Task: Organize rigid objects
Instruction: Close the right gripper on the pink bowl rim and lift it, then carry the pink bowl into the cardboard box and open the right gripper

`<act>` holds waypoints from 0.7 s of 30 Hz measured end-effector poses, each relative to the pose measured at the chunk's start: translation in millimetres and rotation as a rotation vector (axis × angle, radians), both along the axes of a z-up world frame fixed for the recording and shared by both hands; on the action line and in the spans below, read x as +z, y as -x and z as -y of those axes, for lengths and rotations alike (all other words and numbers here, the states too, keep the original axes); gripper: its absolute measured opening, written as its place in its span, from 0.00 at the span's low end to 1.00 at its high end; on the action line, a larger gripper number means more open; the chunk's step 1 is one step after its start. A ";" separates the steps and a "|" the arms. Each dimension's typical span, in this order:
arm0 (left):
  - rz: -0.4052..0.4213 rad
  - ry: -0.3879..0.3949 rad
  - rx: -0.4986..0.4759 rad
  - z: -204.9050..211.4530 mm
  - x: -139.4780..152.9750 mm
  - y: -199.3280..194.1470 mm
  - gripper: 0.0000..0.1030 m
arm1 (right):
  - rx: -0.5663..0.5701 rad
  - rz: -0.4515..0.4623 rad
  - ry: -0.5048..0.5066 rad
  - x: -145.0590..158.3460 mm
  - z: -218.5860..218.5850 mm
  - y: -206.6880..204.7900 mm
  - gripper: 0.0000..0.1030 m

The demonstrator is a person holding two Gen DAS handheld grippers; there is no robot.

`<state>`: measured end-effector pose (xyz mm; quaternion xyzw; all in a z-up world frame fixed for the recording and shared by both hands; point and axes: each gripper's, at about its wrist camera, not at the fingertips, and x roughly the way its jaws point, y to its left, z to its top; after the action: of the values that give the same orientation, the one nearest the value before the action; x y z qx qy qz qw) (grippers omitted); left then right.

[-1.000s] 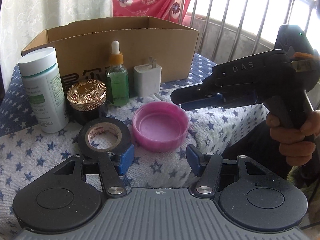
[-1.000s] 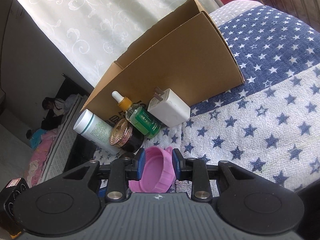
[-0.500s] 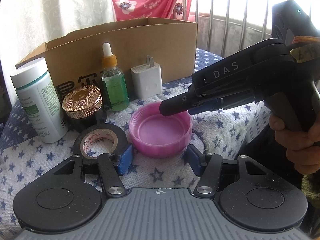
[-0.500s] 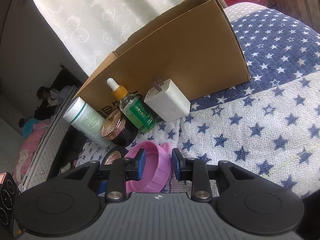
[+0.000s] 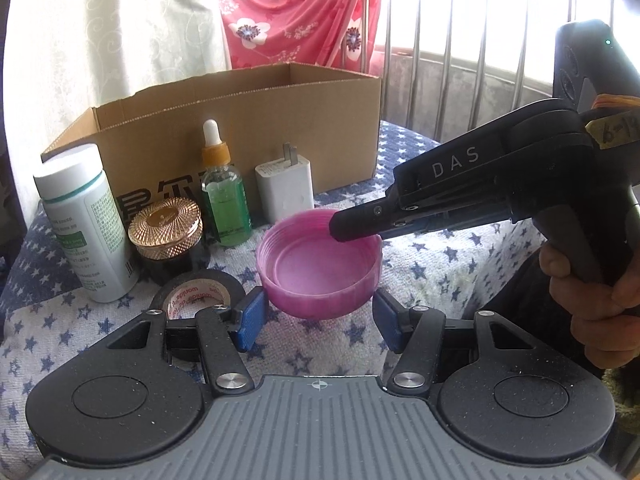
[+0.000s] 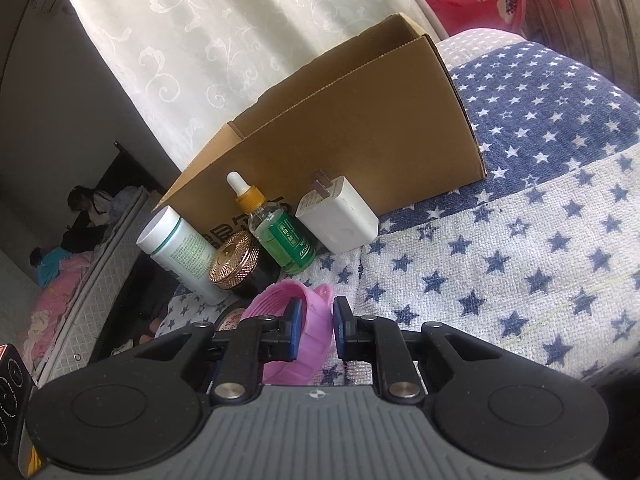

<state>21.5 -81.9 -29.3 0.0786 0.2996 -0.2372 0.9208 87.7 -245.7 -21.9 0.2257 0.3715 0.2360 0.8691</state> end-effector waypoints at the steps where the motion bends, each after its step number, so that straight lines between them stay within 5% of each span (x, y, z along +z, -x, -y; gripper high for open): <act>1: 0.017 0.004 -0.002 -1.1 4.6 2.5 0.56 | -0.002 0.021 0.007 7.8 -1.2 3.1 0.18; 11: 0.243 -0.009 0.090 -22.0 82.5 -3.6 0.56 | 0.124 0.343 0.134 119.8 -51.1 -6.4 0.18; 15: 0.194 0.036 0.130 -45.3 107.7 -40.3 0.56 | 0.184 0.308 0.136 139.6 -76.3 -53.5 0.18; 21: 0.046 0.017 0.159 -66.8 112.6 -114.5 0.56 | 0.253 0.060 0.076 129.3 -96.6 -157.8 0.18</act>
<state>136.0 -15.1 83.4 0.0520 0.2814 -0.1641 0.9440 245.5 -149.1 107.5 0.1370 0.3793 0.3361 0.8511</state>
